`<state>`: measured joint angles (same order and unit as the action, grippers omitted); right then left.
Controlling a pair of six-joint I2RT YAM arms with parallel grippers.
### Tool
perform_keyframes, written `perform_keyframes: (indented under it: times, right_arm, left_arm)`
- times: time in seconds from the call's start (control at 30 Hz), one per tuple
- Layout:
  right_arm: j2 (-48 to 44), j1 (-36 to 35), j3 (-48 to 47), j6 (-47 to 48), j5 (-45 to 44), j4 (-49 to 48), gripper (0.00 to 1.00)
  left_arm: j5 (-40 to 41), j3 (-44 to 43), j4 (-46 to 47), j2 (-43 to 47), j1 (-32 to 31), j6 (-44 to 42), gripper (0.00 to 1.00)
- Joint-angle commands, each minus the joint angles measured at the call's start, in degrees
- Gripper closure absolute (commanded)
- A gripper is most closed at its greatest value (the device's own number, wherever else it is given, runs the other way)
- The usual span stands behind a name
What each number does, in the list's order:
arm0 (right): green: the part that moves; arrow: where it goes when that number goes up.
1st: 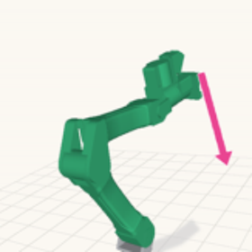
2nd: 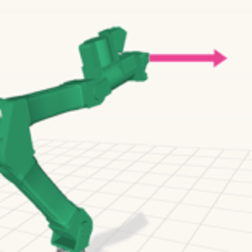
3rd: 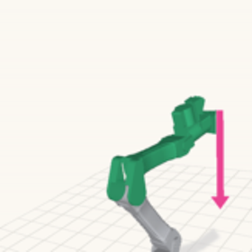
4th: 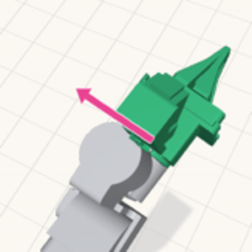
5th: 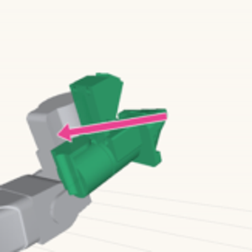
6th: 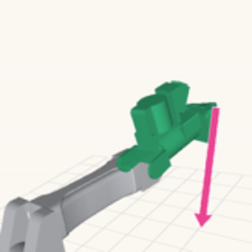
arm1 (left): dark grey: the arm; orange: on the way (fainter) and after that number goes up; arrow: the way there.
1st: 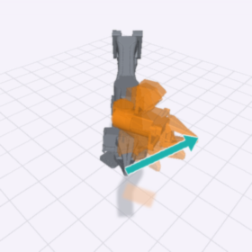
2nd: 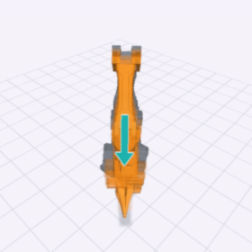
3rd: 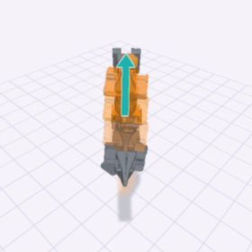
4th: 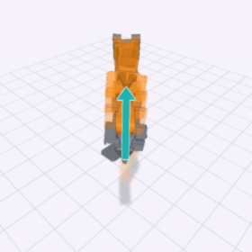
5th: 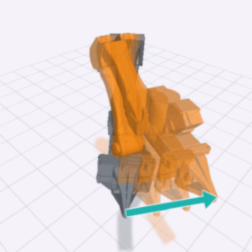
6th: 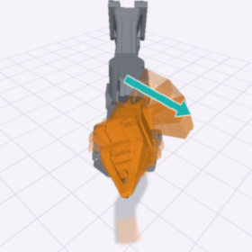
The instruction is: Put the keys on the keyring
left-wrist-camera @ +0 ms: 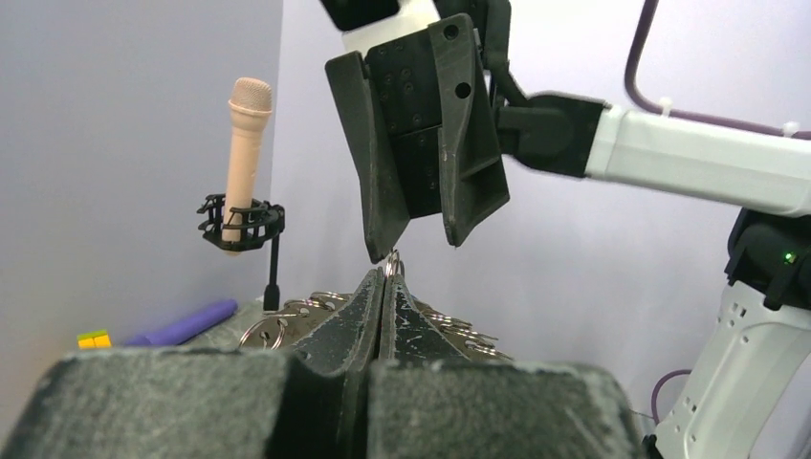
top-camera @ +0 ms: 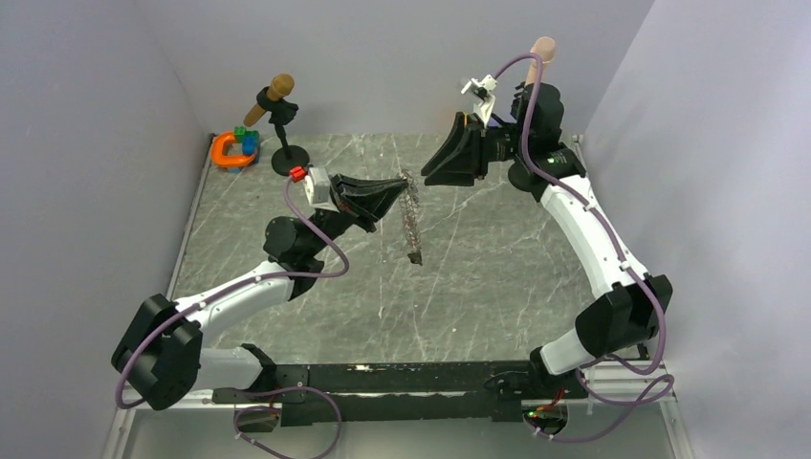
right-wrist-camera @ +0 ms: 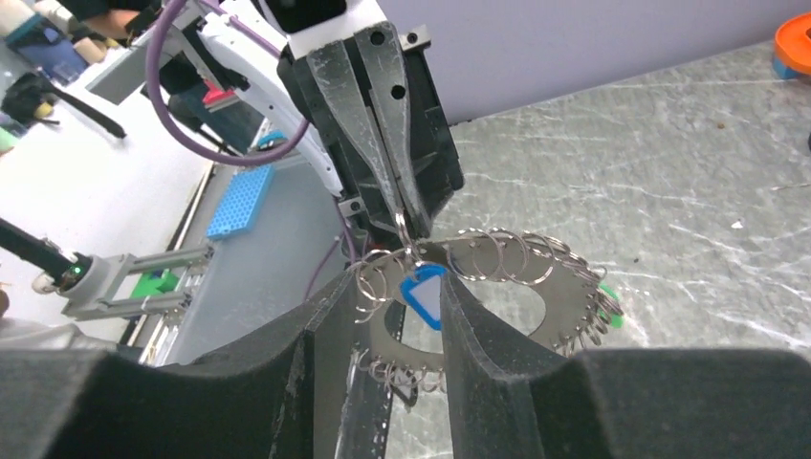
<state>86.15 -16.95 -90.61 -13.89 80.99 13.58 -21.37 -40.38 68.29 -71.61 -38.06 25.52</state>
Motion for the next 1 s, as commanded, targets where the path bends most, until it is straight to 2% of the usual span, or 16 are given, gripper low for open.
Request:
perform_keyframes:
  times: [0.0,0.07,0.1,0.17,0.33,0.5,0.63,0.97]
  right_arm:
    - [-0.65,0.02,6.5,-32.71,3.47,-38.55,0.58]
    - [0.21,0.0,11.84,-53.85,3.2,-67.4,0.58]
    - [1.46,0.05,12.8,-61.25,3.3,-76.46,0.58]
    - [3.75,0.0,12.17,-68.07,3.85,-83.77,0.58]
    - [2.5,0.01,11.58,-58.83,3.22,-73.49,0.57]
    - [0.74,0.03,11.5,-46.41,1.72,-58.72,0.57]
    - [0.36,0.15,11.81,-42.87,0.8,-53.39,0.59]
    - [-0.04,-0.03,6.87,-24.27,-1.27,-29.23,0.6]
  left_arm:
    - [2.26,-2.46,9.42,-0.31,0.23,4.08,1.0]
    - [2.26,-2.79,9.49,-0.65,0.25,4.31,1.0]
    - [2.1,-3.04,9.52,-0.83,0.2,4.4,1.0]
    - [1.83,-3.41,9.52,-1.13,0.24,4.6,1.0]
    - [1.46,-3.57,8.93,-0.81,0.23,4.29,1.0]
    - [1.26,-3.56,8.22,-0.54,0.21,4.0,1.0]
    - [1.16,-3.89,7.69,-0.71,0.24,4.1,1.0]
    - [1.41,-4.18,5.79,-0.28,0.21,3.76,1.0]
